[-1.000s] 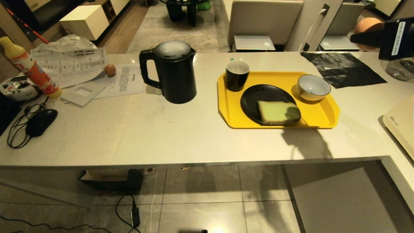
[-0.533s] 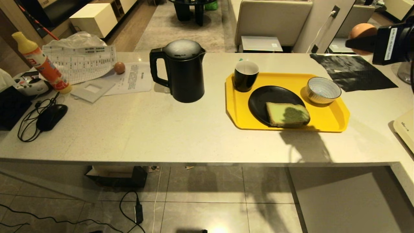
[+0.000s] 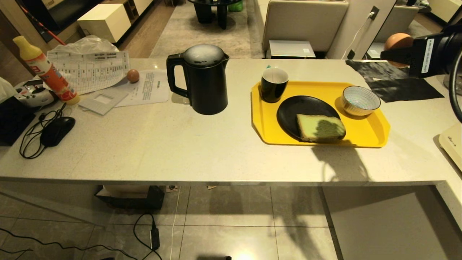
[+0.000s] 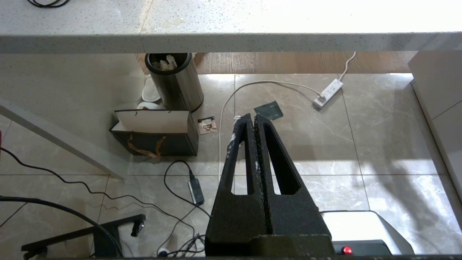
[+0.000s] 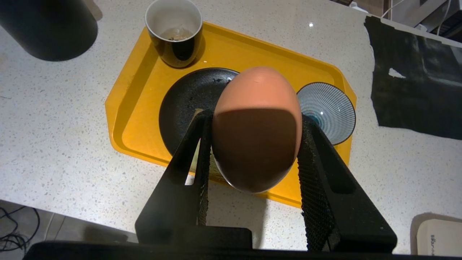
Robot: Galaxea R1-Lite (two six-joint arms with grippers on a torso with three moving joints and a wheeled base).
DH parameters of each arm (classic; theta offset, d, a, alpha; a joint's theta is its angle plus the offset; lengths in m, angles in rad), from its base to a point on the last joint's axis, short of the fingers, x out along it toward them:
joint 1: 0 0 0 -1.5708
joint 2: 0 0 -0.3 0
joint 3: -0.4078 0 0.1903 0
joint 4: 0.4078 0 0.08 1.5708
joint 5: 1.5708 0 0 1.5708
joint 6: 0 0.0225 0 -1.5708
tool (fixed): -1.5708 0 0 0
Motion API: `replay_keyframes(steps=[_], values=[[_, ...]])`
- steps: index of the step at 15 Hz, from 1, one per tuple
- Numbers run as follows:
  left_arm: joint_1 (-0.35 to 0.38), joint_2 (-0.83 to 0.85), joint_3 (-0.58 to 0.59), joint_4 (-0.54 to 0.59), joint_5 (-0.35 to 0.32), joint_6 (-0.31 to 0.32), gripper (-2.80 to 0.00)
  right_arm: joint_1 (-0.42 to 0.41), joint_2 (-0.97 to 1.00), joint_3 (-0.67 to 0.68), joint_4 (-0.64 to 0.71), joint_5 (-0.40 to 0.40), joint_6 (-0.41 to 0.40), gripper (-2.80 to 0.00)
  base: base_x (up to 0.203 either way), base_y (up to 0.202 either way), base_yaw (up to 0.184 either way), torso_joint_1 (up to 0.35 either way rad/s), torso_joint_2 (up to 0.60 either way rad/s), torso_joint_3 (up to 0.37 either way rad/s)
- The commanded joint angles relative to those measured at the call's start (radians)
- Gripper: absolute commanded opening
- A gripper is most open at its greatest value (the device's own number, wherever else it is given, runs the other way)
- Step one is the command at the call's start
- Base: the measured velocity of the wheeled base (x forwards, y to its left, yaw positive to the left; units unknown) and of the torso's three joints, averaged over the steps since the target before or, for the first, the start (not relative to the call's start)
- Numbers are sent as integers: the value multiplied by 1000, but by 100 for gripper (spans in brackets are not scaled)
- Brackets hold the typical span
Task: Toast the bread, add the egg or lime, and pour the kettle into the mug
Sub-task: Put the egg in the bowl
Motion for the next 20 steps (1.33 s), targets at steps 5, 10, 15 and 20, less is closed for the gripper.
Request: replay_keyframes(steps=[5,10,15,20], values=[[1,1,0,0,0,0,-280,1,32,-4,1,1,2,-280,0,0,0,0,0,0],[0,1,0,0,0,0,-280,1,51,-4,-63,5,1,-280,0,0,0,0,0,0],[0,1,0,0,0,0,-280,1,49,-3,-80,13,1,-280,0,0,0,0,0,0],[-1,1,0,0,2,1,-280,1,57,-3,-80,14,1,-280,0,0,0,0,0,0]])
